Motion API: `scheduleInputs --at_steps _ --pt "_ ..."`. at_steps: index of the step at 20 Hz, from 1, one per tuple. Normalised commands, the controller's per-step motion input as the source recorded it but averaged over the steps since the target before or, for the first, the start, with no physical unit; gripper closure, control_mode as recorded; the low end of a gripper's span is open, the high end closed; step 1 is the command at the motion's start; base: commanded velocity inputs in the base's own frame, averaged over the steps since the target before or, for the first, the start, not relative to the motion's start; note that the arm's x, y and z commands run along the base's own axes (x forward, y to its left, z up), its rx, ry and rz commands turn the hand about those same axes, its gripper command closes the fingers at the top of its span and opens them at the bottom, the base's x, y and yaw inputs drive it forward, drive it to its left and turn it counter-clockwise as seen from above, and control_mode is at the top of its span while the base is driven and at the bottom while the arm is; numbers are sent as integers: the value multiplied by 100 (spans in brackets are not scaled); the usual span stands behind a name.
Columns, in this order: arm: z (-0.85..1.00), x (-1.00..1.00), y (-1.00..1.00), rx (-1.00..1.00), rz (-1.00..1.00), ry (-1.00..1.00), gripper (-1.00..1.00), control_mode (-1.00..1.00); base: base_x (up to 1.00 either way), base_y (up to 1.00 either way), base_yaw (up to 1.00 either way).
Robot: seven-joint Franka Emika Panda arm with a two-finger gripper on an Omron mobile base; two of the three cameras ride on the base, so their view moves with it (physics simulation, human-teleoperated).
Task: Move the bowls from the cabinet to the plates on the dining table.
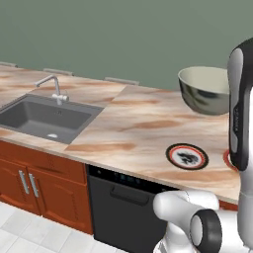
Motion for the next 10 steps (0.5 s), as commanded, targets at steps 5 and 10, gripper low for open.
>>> scheduleInputs --at_steps 5,10 --pt "-45 0 0 -1 -14 9 100 -100 0 0 0" --pt "-47 5 -1 0 -13 10 100 -100 0 0 0"
